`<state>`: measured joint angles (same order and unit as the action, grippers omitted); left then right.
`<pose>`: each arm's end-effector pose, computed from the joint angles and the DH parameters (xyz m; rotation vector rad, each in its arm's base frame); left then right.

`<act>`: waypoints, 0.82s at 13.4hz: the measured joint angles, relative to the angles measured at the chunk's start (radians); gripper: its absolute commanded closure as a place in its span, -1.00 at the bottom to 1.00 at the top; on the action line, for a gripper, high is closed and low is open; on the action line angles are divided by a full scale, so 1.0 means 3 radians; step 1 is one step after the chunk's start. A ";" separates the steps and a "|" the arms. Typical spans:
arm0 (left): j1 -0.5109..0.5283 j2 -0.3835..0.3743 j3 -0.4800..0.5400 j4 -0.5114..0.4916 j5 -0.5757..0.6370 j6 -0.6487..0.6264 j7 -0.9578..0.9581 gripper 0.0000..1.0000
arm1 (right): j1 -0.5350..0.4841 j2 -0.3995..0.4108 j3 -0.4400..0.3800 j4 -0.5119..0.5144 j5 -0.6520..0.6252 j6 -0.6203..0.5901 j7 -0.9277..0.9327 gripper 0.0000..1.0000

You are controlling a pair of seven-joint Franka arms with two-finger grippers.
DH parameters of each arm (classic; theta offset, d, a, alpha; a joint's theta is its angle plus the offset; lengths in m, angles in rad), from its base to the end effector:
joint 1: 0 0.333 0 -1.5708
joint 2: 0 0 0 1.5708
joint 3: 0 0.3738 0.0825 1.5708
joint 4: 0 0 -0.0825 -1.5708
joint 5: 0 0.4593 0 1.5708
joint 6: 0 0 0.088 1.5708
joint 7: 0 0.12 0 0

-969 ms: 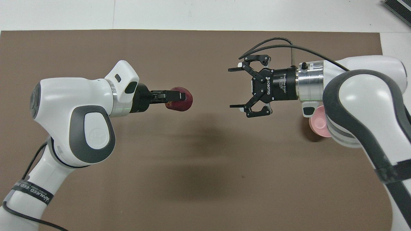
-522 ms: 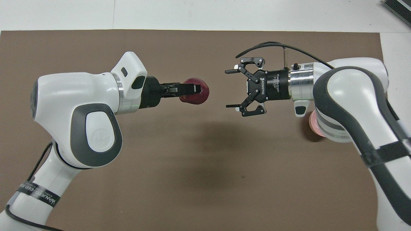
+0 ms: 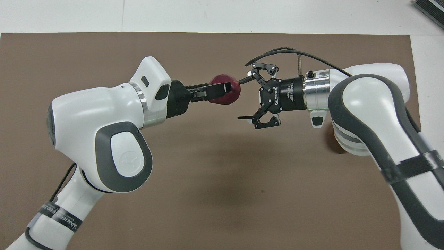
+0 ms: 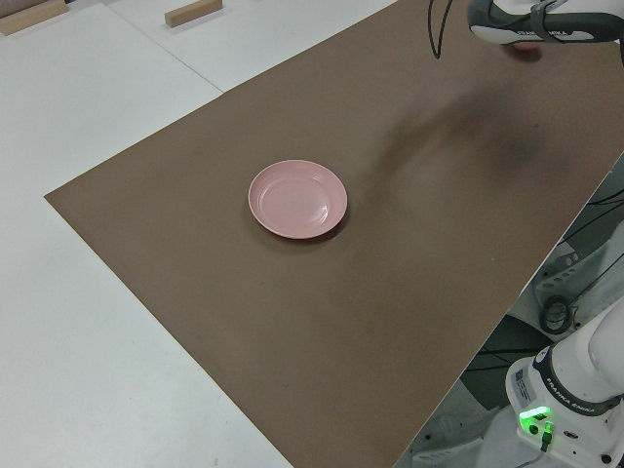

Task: Move apple from plate to bowl
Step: 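Extend the apple with the left gripper toward the open right gripper, then close the right gripper on the apple held by the left gripper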

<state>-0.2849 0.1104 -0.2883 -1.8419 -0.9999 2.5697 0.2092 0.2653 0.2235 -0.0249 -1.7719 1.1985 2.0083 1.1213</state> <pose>0.6125 -0.3766 0.5531 2.2126 -0.0759 0.4760 0.6870 0.2383 0.4874 -1.6390 1.4308 0.8008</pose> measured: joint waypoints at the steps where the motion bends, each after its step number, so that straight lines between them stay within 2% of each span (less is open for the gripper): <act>1: 0.0000 0.0000 -0.0017 0.0000 -0.0003 0.0000 -0.0023 1.00 | -0.0011 0.0000 0.0000 0.0006 0.0000 -0.0017 0.0000 -1.00; 7: -0.0009 -0.0006 -0.0150 0.0000 -0.0019 -0.0009 -0.0158 1.00 | -0.0152 0.0031 -0.0002 0.0142 0.0000 -0.0224 -0.0004 -1.00; 10: -0.0031 -0.0009 -0.0159 0.0001 -0.0019 -0.0011 -0.0224 1.00 | -0.0083 0.0044 0.0007 0.0143 0.0000 -0.0247 -0.0020 -1.00; 11: -0.0043 -0.0011 -0.0164 0.0002 -0.0020 -0.0011 -0.0236 1.00 | -0.0061 0.0047 0.0010 0.0142 0.0000 -0.0248 -0.0020 -0.30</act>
<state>-0.2979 0.1073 -0.3374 -1.8414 -1.0058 2.5664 0.1384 0.2470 0.2375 -0.0219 -1.7293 1.1984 1.9340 1.1154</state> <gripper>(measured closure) 0.330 0.000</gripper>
